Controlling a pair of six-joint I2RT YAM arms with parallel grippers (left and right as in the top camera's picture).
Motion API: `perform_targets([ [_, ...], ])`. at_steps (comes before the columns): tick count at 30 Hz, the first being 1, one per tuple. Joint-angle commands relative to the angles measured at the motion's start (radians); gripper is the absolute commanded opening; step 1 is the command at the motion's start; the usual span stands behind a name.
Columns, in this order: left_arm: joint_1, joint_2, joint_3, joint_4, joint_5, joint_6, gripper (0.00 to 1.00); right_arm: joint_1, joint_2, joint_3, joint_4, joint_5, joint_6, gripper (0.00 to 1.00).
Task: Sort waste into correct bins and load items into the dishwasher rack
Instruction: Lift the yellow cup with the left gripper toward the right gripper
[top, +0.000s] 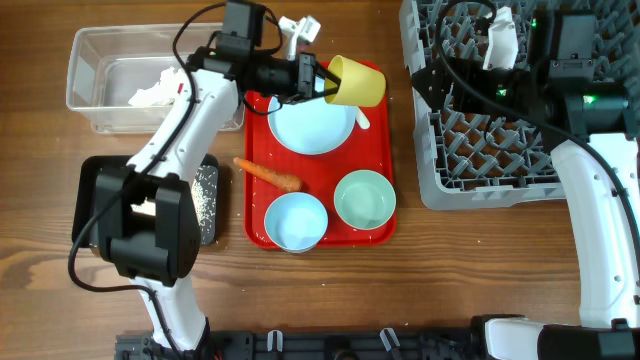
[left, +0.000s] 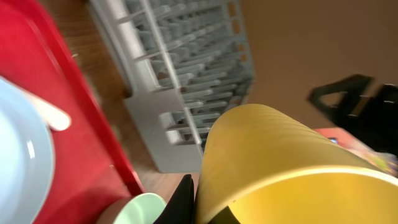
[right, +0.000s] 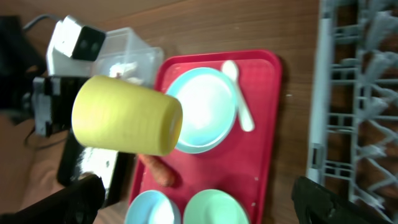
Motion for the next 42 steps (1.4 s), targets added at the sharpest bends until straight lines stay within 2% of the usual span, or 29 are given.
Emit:
perform_targets([
  [1,0.038,-0.024,0.016,0.028,0.211,0.009,0.04,0.003,0.011,0.015,0.011,-0.108,-0.042,1.0],
  [6,0.077,-0.024,0.016,0.095,0.374,0.008,0.04,0.004,0.011,0.014,0.061,-0.284,-0.124,1.0],
  [9,0.09,-0.024,0.016,0.137,0.44,0.008,0.04,0.005,0.013,0.013,0.127,-0.377,-0.124,1.0],
  [14,0.089,-0.024,0.016,0.193,0.457,0.004,0.04,0.04,0.028,-0.016,0.265,-0.509,-0.13,1.0],
  [20,0.088,-0.024,0.016,0.234,0.464,-0.029,0.04,0.128,0.105,-0.021,0.362,-0.508,-0.125,1.0],
  [27,0.089,-0.024,0.016,0.242,0.482,-0.031,0.04,0.138,0.183,-0.021,0.388,-0.512,-0.117,1.0],
  [34,0.089,-0.024,0.016,0.327,0.482,-0.098,0.04,0.161,0.218,-0.021,0.438,-0.568,-0.143,1.0],
  [37,0.087,-0.024,0.016,0.342,0.483,-0.1,0.04,0.178,0.221,-0.021,0.461,-0.575,-0.143,0.96],
  [42,0.087,-0.024,0.016,0.342,0.482,-0.1,0.04,0.196,0.221,-0.021,0.504,-0.599,-0.141,0.8],
])
